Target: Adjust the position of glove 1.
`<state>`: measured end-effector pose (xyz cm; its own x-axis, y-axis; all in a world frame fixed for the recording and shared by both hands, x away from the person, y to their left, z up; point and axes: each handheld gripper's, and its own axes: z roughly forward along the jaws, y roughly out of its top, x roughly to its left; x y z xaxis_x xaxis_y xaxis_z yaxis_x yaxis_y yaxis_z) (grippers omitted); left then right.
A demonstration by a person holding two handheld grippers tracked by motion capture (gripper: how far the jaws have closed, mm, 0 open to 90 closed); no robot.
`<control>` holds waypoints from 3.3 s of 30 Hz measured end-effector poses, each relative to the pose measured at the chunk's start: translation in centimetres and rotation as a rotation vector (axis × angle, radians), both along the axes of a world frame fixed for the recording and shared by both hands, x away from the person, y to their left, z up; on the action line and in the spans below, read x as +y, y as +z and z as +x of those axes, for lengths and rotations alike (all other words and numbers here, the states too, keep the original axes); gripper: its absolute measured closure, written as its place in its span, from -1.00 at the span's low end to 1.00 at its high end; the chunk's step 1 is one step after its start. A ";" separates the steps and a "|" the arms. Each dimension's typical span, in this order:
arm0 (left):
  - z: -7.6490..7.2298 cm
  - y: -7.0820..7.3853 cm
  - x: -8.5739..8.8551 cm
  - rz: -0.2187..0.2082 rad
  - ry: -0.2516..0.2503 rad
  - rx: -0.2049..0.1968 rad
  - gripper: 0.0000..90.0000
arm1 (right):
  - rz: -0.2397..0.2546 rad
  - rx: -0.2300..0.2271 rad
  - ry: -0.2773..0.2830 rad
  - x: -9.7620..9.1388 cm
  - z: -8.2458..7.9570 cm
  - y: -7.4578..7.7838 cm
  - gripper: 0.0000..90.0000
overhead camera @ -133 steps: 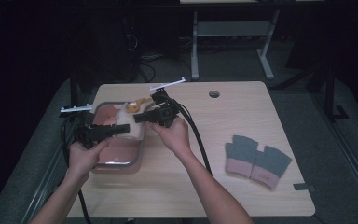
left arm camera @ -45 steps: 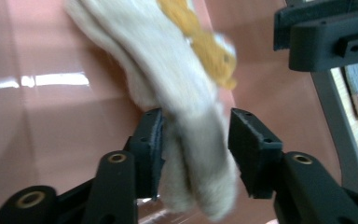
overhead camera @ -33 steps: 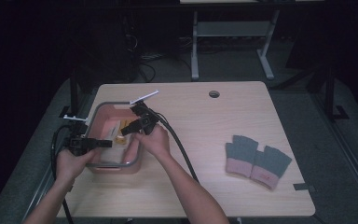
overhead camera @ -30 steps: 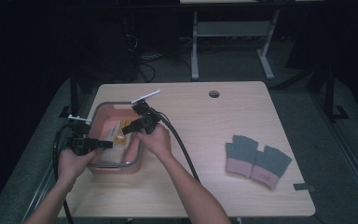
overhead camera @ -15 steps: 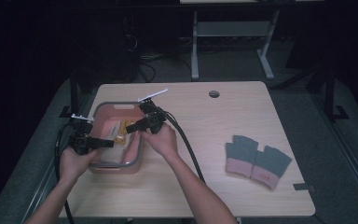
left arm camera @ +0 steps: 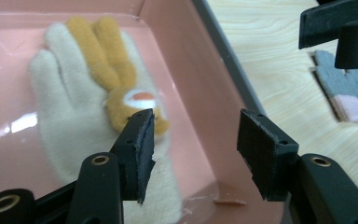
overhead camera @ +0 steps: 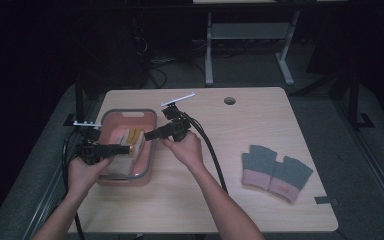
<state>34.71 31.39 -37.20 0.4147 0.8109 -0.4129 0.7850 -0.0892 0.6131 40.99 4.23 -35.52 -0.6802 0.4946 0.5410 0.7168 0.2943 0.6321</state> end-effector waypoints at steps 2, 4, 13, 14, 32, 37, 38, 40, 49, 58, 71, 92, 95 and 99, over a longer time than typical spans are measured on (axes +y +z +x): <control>0.0 0.0 -0.2 -0.013 -0.007 -0.004 -0.02 | 0.006 0.001 -0.009 -0.4 -0.1 0.1 0.22; -0.1 0.1 -0.4 -0.016 -0.017 -0.014 -0.04 | 0.009 0.000 -0.010 -0.9 -0.2 0.1 0.19; -0.1 0.7 -1.7 -0.061 -0.051 -0.031 -0.18 | 0.006 -0.008 -0.033 -3.6 -0.4 0.2 0.12; -0.2 0.8 -1.9 -0.064 -0.053 -0.034 -0.18 | 0.005 -0.008 -0.039 -4.1 -0.4 0.2 0.12; -0.4 1.7 -6.5 -0.101 -0.145 -0.091 -0.29 | -0.009 -0.005 -0.091 -10.4 -1.5 0.0 0.03; -0.3 1.8 -8.0 -0.110 -0.179 -0.099 -0.30 | -0.012 0.002 -0.106 -11.8 -1.9 -0.2 0.01; -0.3 1.7 -8.3 -0.115 -0.182 -0.100 -0.30 | -0.014 0.002 -0.105 -12.2 -2.0 -0.3 0.00; -0.3 1.7 -8.9 -0.117 -0.195 -0.105 -0.30 | -0.015 -0.002 -0.115 -12.8 -2.1 -0.3 -0.02; -0.6 1.6 -11.8 -0.134 -0.242 -0.121 -0.31 | -0.011 -0.004 -0.162 -16.6 -3.0 -0.5 -0.04; -0.7 1.3 -14.1 -0.148 -0.280 -0.126 -0.32 | -0.036 -0.013 -0.192 -19.5 -4.0 -0.6 -0.07; -1.3 0.5 -18.5 -0.153 -0.351 -0.134 -0.32 | -0.086 -0.043 -0.257 -24.2 -6.3 -1.2 -0.07; -1.9 -1.7 -23.5 -0.153 -0.430 -0.124 -0.34 | -0.215 -0.035 -0.392 -31.1 -9.5 -4.2 -0.06; -1.9 -1.8 -23.8 -0.157 -0.432 -0.126 -0.34 | -0.241 -0.045 -0.401 -31.7 -9.9 -4.5 -0.06; -1.9 -2.1 -24.2 -0.164 -0.438 -0.127 -0.34 | -0.272 -0.052 -0.420 -32.4 -10.3 -5.1 -0.05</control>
